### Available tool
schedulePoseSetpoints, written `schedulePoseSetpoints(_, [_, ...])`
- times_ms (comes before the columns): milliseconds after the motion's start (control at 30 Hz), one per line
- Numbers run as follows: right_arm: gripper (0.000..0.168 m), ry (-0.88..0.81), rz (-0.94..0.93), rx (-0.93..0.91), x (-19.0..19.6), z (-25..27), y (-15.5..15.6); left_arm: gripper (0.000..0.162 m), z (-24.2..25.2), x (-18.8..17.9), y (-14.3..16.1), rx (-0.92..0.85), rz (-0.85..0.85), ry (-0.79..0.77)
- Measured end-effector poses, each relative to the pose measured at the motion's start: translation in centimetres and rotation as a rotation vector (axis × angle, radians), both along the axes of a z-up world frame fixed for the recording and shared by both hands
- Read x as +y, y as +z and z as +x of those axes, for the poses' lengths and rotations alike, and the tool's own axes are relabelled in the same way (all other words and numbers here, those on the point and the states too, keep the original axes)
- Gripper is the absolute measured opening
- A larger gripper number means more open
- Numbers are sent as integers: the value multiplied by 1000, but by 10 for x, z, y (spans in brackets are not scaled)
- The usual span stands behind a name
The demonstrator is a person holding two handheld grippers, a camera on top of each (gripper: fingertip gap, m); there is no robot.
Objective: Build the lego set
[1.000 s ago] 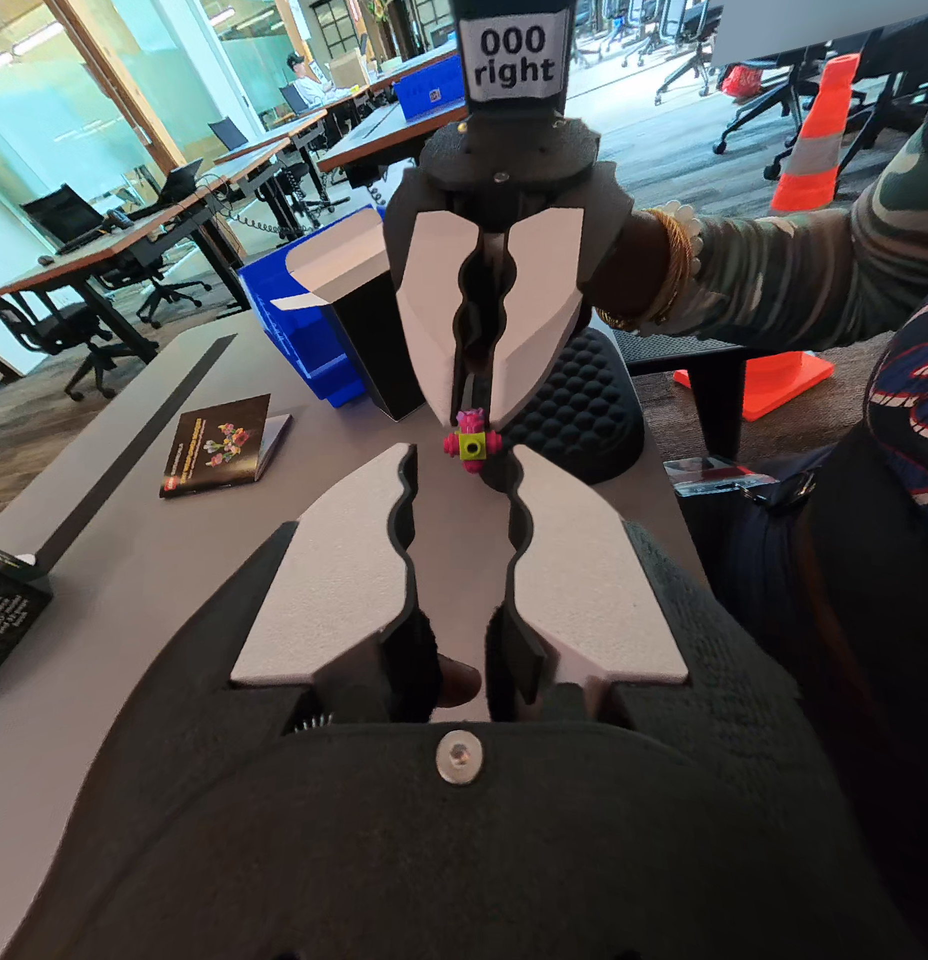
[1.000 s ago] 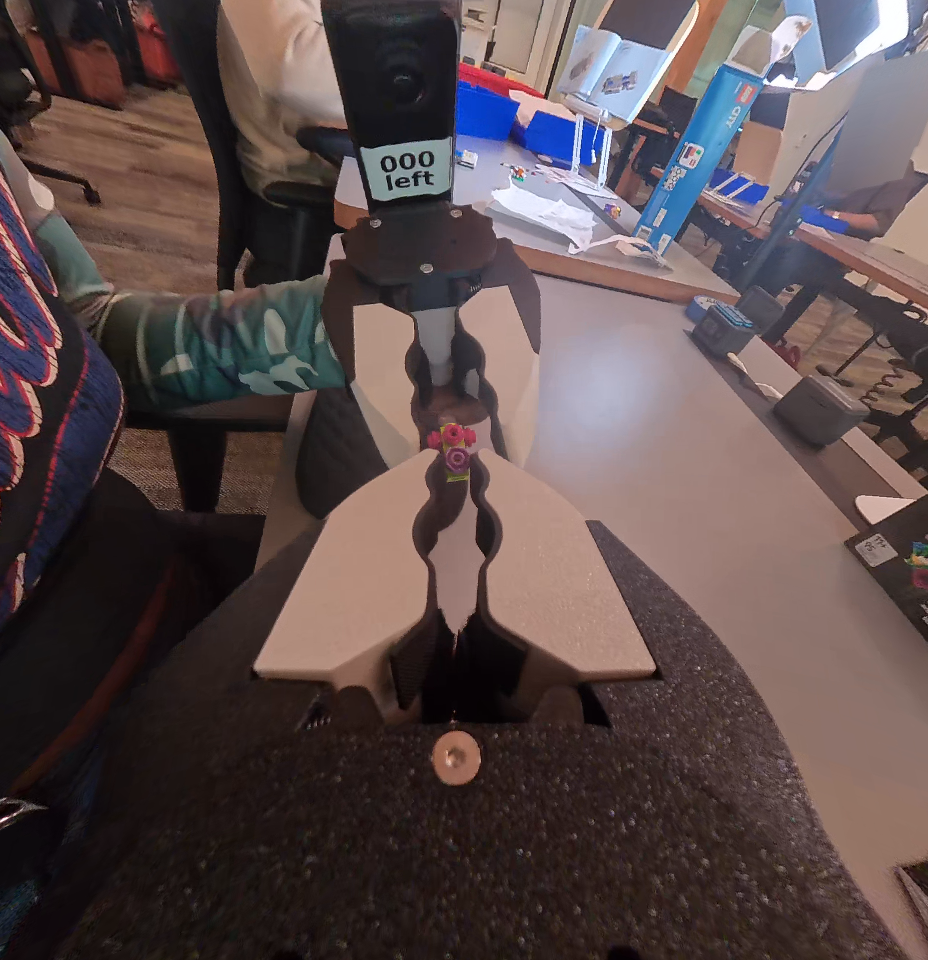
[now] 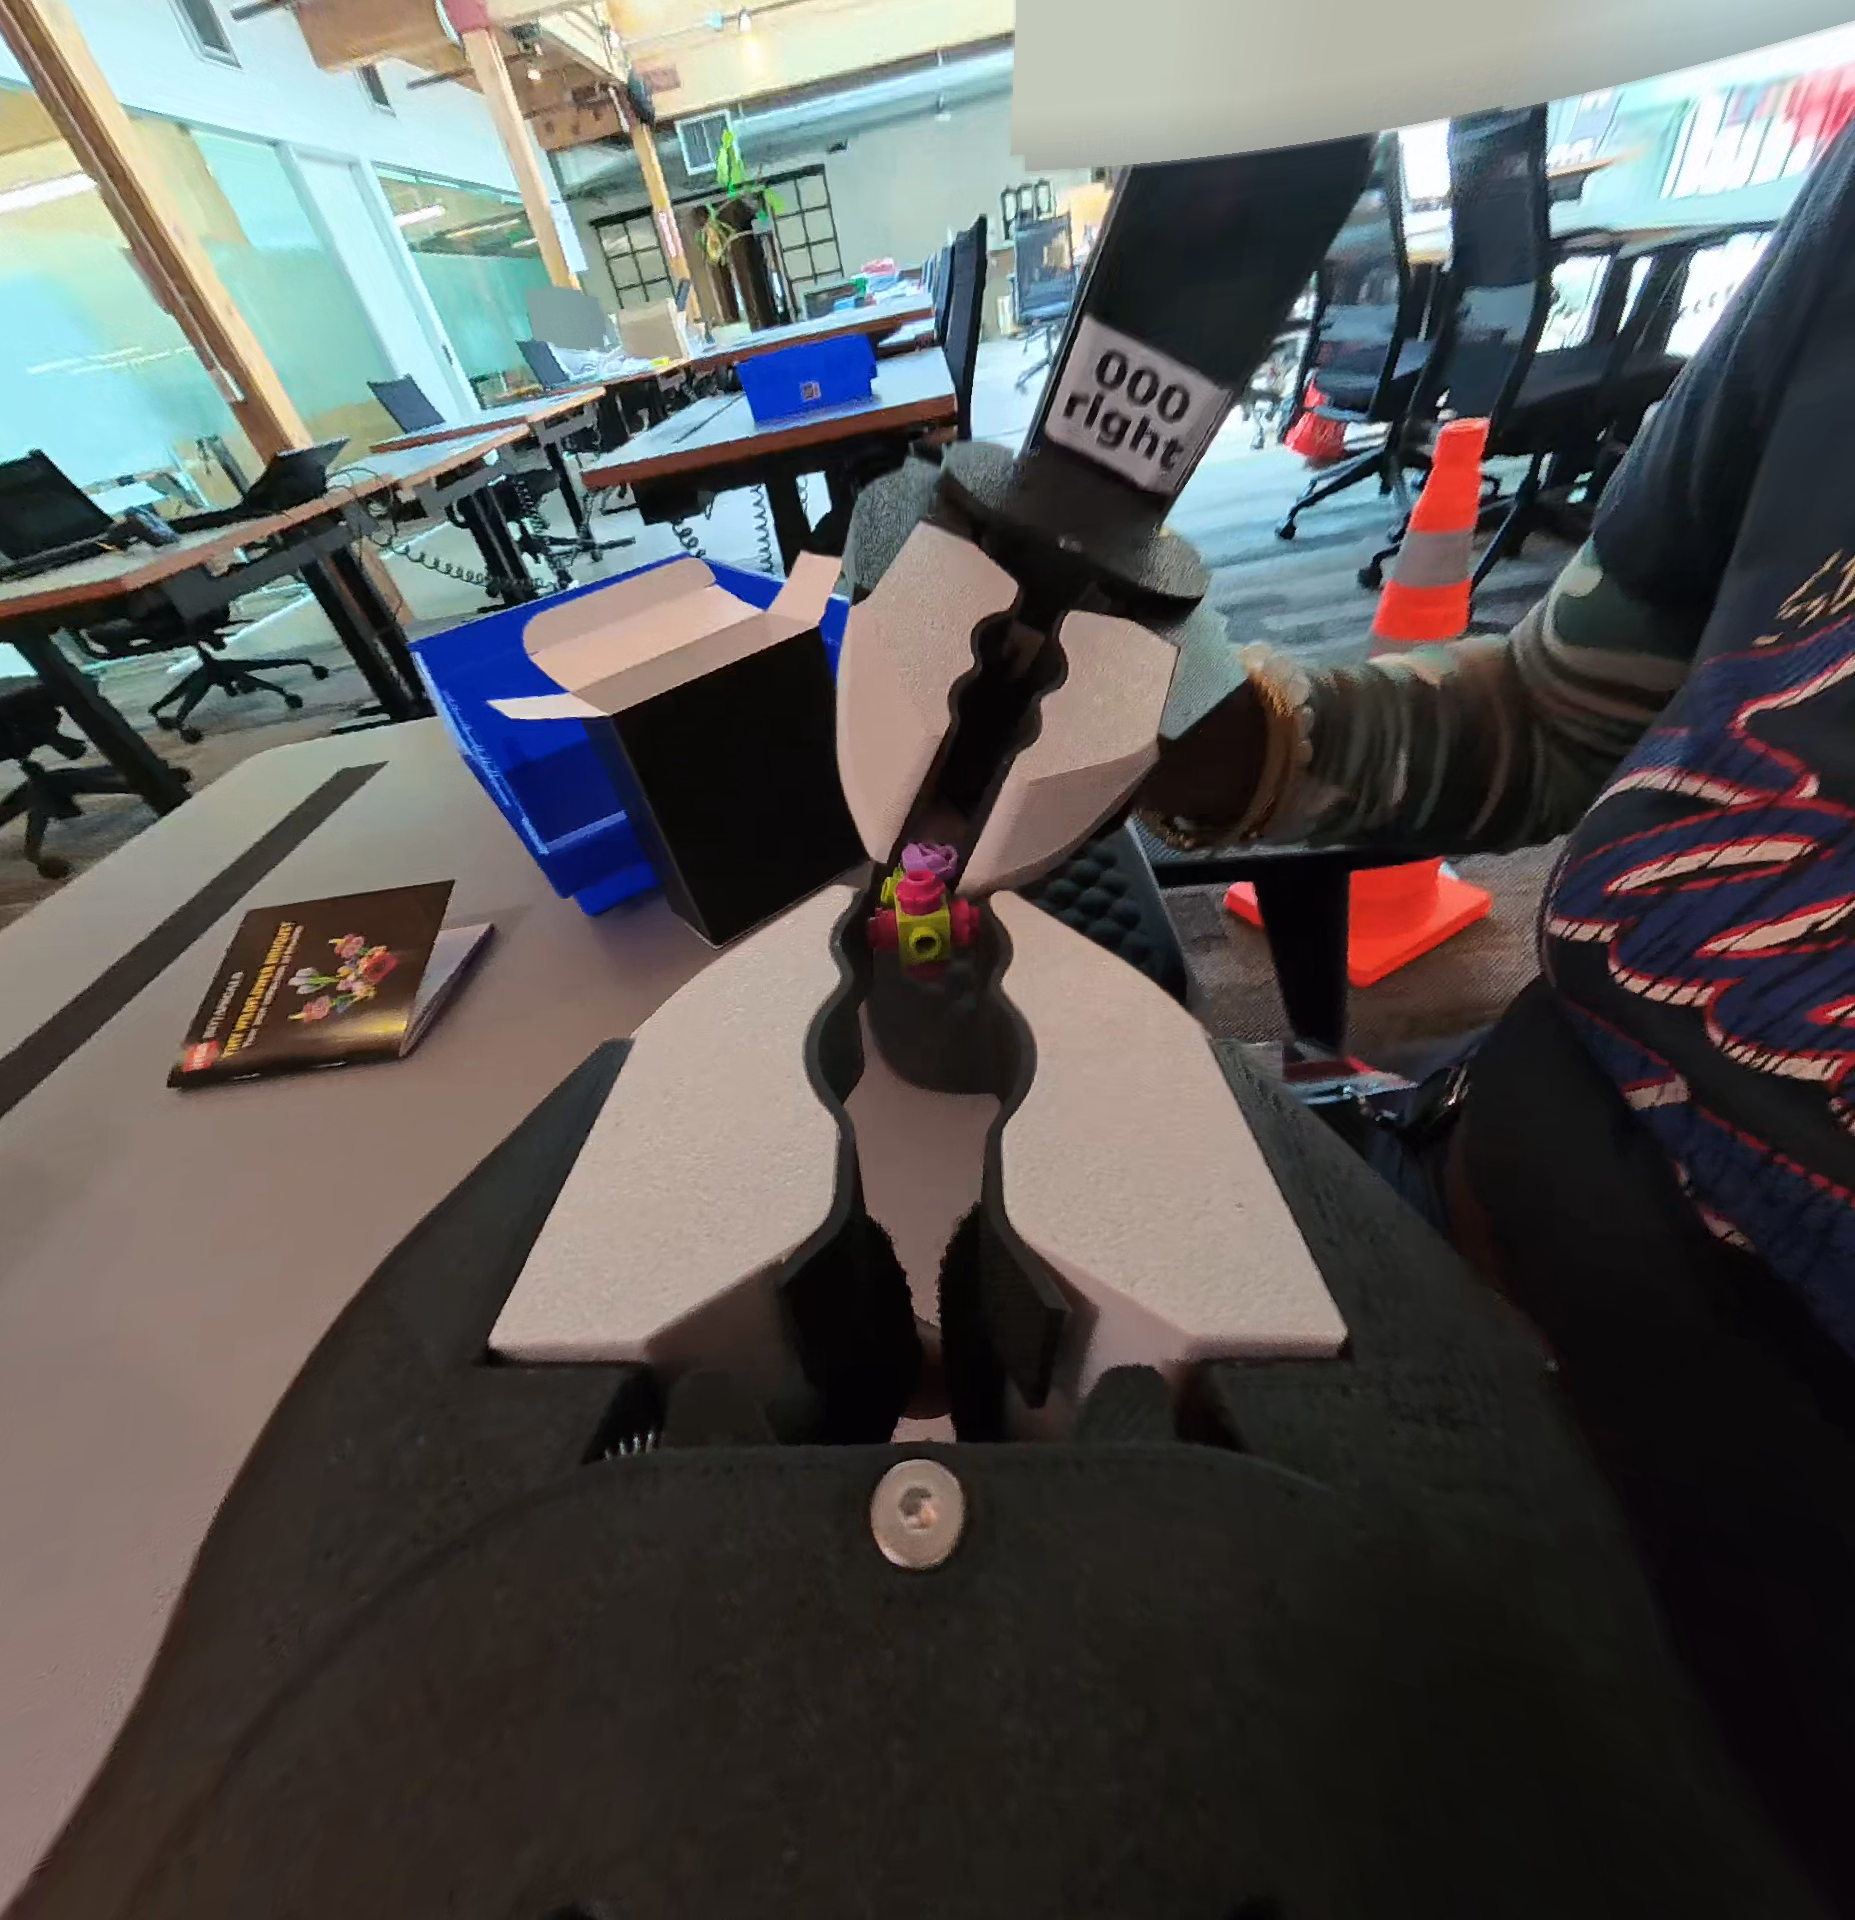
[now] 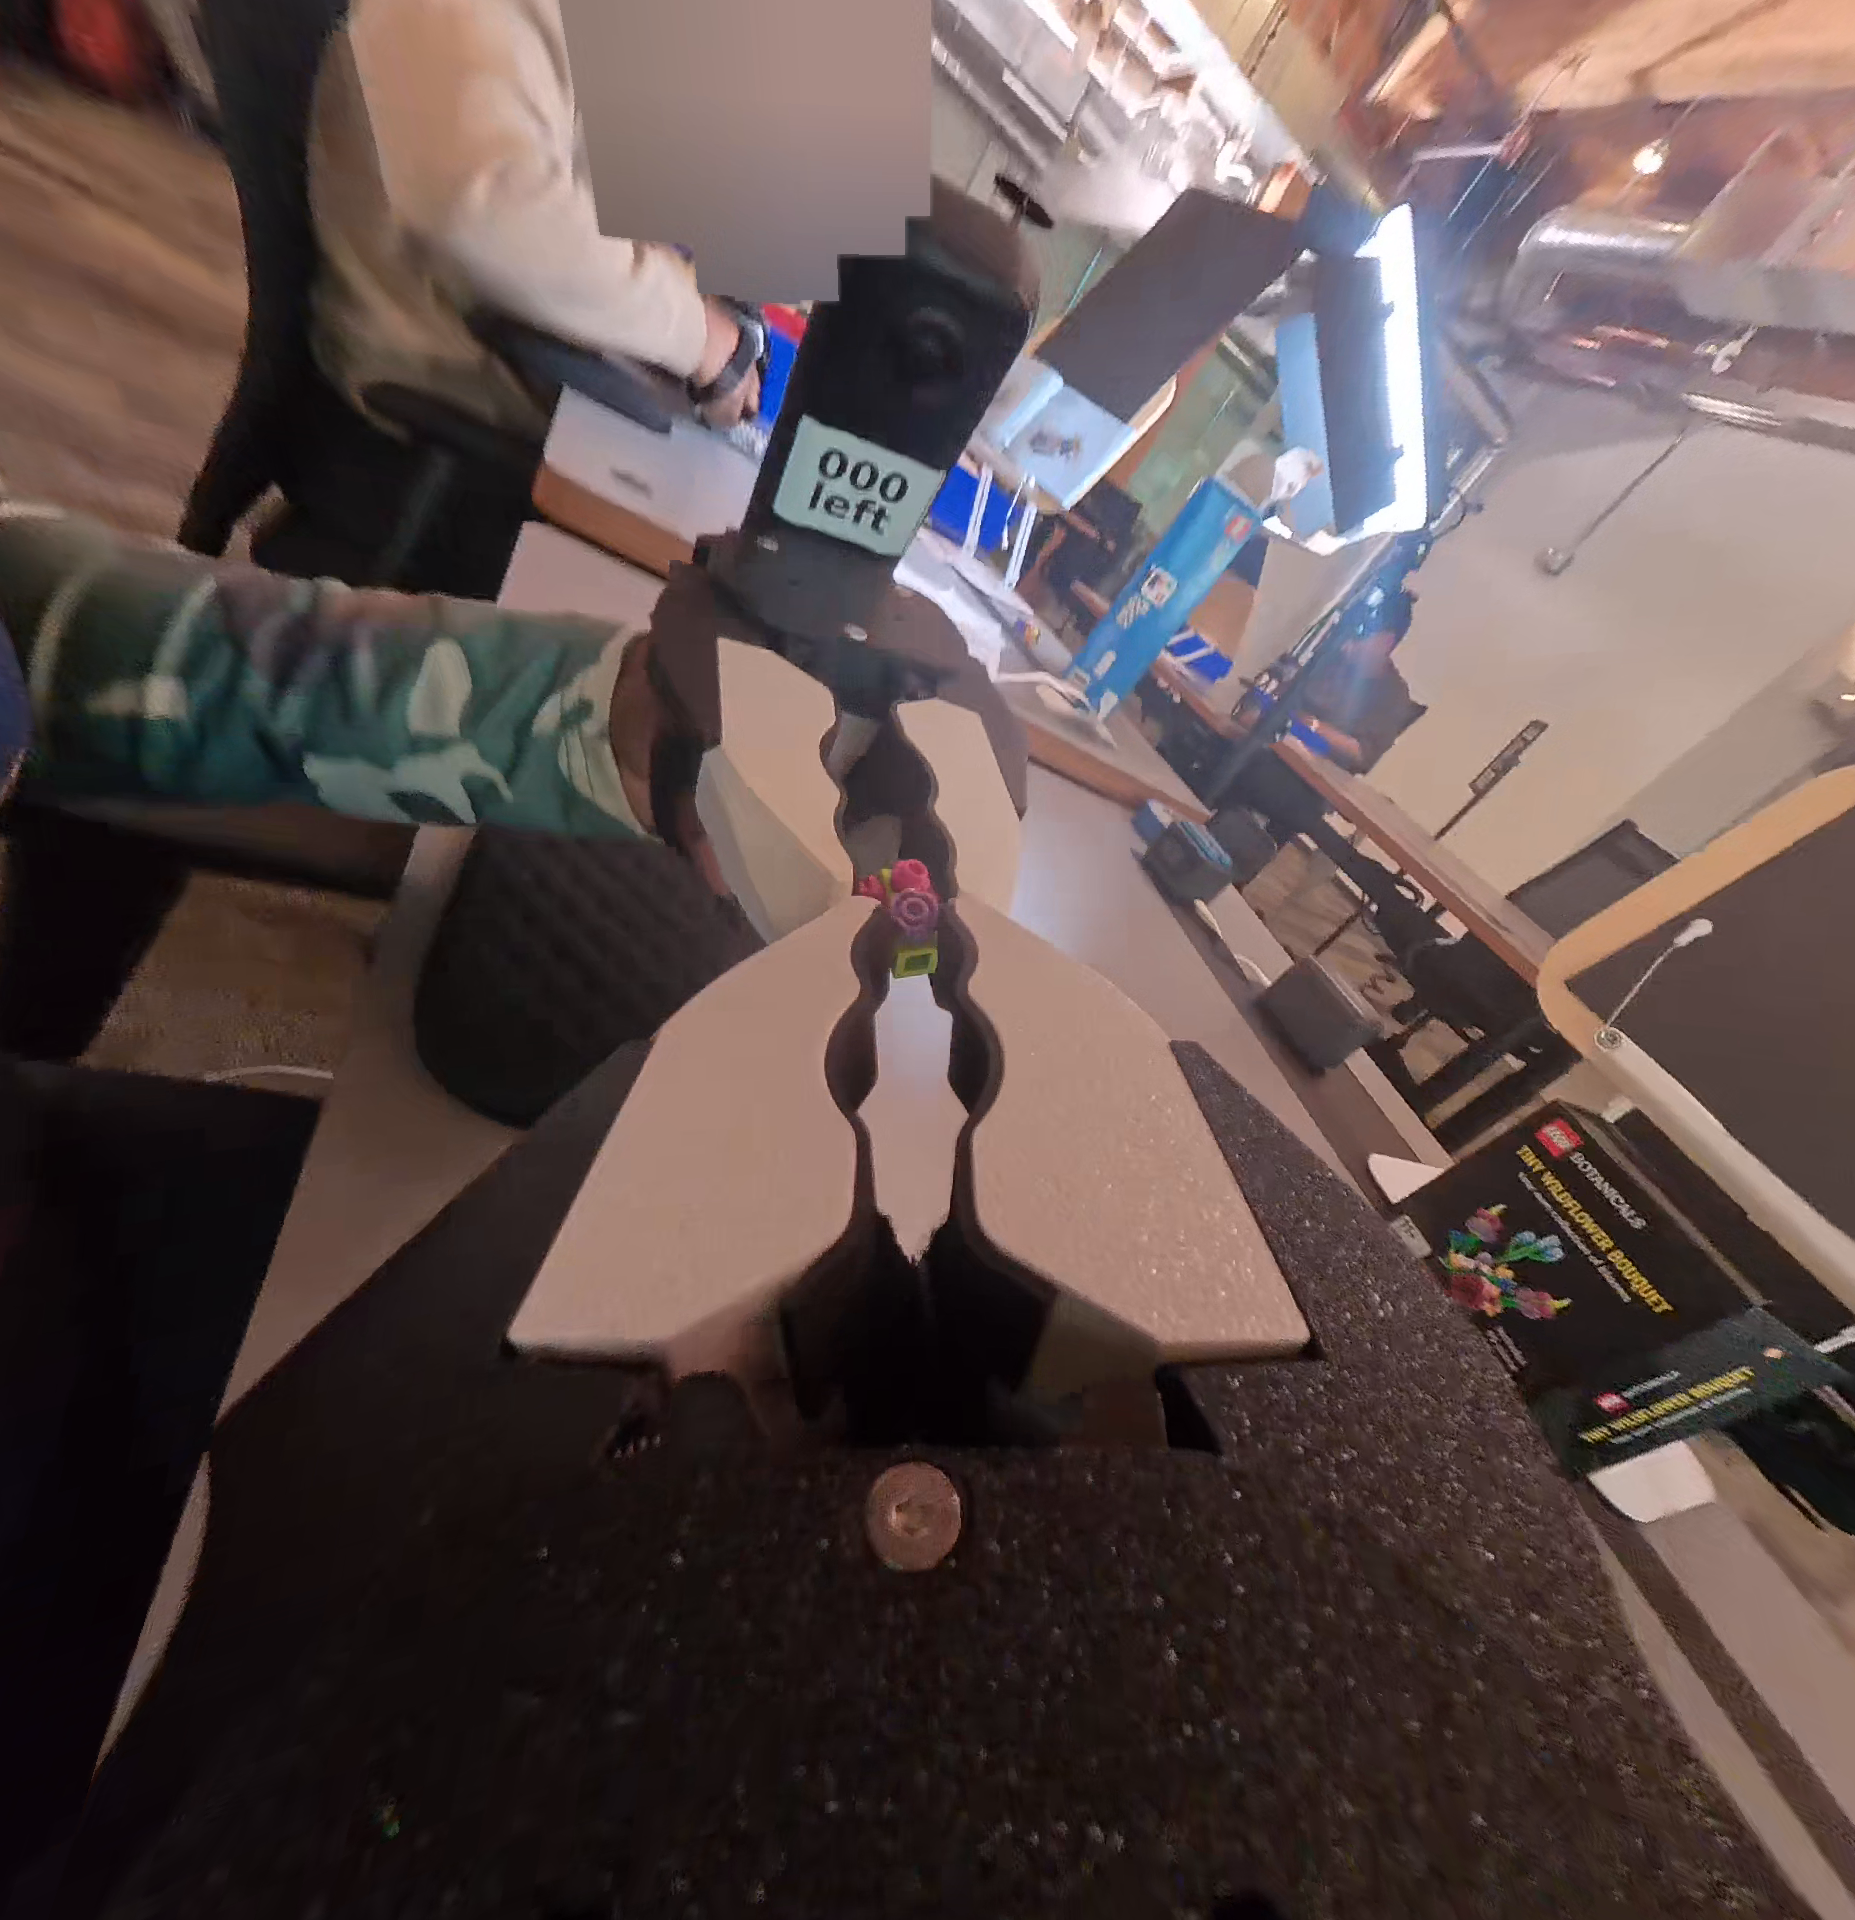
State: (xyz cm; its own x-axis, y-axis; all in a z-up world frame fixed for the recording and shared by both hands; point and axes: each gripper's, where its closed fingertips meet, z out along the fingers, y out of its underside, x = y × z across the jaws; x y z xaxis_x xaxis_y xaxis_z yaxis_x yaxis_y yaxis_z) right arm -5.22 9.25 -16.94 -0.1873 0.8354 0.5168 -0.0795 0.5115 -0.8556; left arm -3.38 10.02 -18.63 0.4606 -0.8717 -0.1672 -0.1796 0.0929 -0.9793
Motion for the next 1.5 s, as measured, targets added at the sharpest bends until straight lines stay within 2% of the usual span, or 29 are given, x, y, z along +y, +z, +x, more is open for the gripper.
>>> schedulePoseSetpoints(100, [9, 5, -58, 60, 0, 1, 6, 18, 2, -1, 6, -77, -13, -28])
schedulePoseSetpoints(233, [9, 104, -432, 165, 3, 2, 20, 18, 3, 1, 22, -190, 47, -15])
schedulePoseSetpoints(433, [9, 110, -587, 195, 9, 0, 18, 18, -1, 8, 23, -184, 70, 54])
schedulePoseSetpoints(733, [9, 342, -1027, 222, 8, 4, 26, 18, 1, 8, 25, -158, 104, 72])
schedulePoseSetpoints(833, [9, 353, -1065, 232, 10, 3, 25, 18, 0, 9, 24, -176, 90, 68])
schedulePoseSetpoints(933, [9, 316, -1015, 235, 13, 3, 27, 18, -2, 10, 26, -217, 77, 63])
schedulePoseSetpoints(1000, [9, 239, -956, 237, 20, 6, 29, 18, -5, 11, 27, -241, 76, 71])
schedulePoseSetpoints(1067, [9, 71, -813, 210, 34, 12, 26, 18, -12, 15, 26, -252, 72, 101])
schedulePoseSetpoints(1167, [9, -396, -564, 161, 90, 46, 22, 18, -24, 22, 22, -261, 60, 150])
schedulePoseSetpoints(1233, [9, -783, -407, 99, 139, 92, 16, 19, -30, 25, 20, -278, 56, 167])
schedulePoseSetpoints(1300, [9, -1070, -321, 0, 172, 136, 8, 19, -32, 29, 16, -282, 38, 181])
schedulePoseSetpoints(1367, [10, -1205, -306, -106, 187, 159, -3, 19, -31, 30, 13, -266, 28, 187])
schedulePoseSetpoints(1500, [15, -1296, -327, -201, 201, 172, -18, 19, -26, 30, 12, -242, 38, 184])
